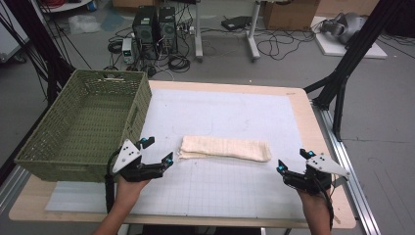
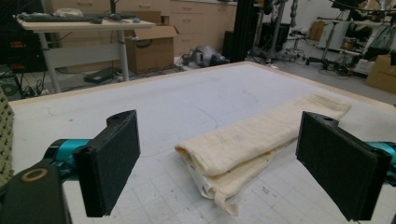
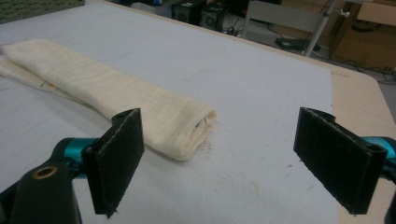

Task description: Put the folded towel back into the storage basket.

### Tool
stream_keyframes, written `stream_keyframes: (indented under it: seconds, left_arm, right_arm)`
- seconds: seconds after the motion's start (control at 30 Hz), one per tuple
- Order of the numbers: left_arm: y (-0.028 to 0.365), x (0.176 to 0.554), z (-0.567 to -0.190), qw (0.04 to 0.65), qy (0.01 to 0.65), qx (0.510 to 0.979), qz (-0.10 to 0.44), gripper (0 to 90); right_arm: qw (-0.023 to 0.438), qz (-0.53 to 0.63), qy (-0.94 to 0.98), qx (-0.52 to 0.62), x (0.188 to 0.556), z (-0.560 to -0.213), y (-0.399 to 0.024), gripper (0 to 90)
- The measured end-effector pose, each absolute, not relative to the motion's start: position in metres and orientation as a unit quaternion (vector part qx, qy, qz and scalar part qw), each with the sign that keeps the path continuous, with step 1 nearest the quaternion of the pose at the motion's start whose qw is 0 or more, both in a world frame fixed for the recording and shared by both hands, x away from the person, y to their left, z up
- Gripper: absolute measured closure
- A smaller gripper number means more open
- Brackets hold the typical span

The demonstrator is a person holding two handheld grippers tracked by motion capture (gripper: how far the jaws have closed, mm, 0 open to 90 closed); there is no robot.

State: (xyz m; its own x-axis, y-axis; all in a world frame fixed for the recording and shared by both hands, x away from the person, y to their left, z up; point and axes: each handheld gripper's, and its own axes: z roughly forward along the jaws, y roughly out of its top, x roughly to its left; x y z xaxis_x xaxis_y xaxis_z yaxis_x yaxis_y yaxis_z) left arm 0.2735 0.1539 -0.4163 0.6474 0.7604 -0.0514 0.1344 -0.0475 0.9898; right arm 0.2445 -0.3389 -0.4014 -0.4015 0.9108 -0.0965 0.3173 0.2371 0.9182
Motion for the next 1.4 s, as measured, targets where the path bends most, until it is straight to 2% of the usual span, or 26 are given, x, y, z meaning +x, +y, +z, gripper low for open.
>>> stream_keyframes:
  seconds: [0.67, 1.4]
  left_arm:
    - [0.148, 0.274, -0.419, 0.593, 0.325, 0.691, 0.254, 15.8]
    - [0.147, 0.274, -0.407, 0.607, 0.336, 0.682, 0.23, 17.5]
  right_arm:
    - [0.331, 0.445, 0.713, 0.429, 0.247, -0.404, -0.341, 14.6]
    - [0.313, 0.454, 0.719, 0.423, 0.253, -0.406, -0.329, 14.6]
